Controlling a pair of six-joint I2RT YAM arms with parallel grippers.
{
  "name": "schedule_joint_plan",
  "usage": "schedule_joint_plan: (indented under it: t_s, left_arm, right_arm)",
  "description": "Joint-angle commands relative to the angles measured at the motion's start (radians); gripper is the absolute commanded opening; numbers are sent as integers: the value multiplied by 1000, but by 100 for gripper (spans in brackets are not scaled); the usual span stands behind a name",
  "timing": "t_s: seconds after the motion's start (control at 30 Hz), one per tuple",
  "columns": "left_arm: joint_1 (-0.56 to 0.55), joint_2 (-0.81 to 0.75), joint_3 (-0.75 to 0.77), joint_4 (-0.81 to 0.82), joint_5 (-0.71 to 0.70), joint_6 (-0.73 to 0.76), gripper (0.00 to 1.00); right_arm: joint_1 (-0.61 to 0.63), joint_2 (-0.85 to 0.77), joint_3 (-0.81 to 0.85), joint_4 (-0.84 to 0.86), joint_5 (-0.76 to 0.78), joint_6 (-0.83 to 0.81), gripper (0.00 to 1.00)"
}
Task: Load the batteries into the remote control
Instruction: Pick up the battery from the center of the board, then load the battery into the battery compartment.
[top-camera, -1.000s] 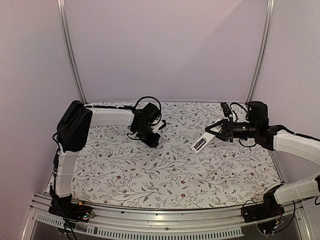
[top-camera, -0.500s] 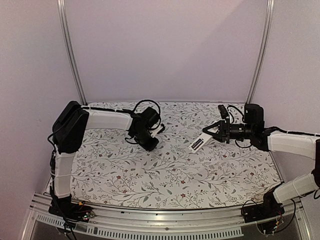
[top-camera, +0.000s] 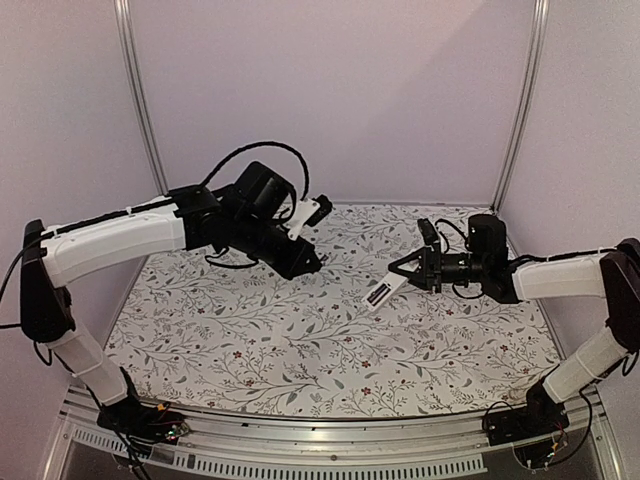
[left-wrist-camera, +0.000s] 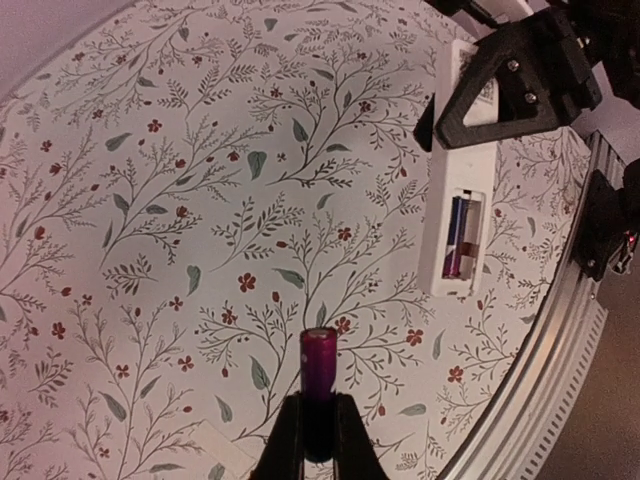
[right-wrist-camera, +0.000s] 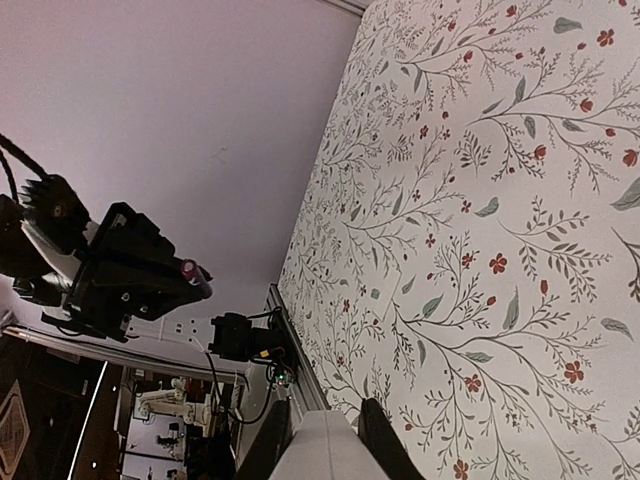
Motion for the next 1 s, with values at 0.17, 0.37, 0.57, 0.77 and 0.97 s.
schedule_joint_plan:
  t_s: [0.17,0.37,0.57,0.77,0.97]
  left_arm:
    - [-128,22,91,-140,-35,-168,0]
    - [-170,87,170,-163,-77,-169,0]
    - [-207,186,275,-247,-136,-158,0]
    - [-213,235,317,-282,-161,-161,0]
    - [-215,272,349,-318,-178,-159,1]
  right_arm:
    - [73,107,82,198,15,99,0]
    - [99,153,75,283,27,169,0]
    - [115,184,85,316,35,209,0]
    - [120,188,73,318,54,227,0]
    - [123,180,68,317,62,241,0]
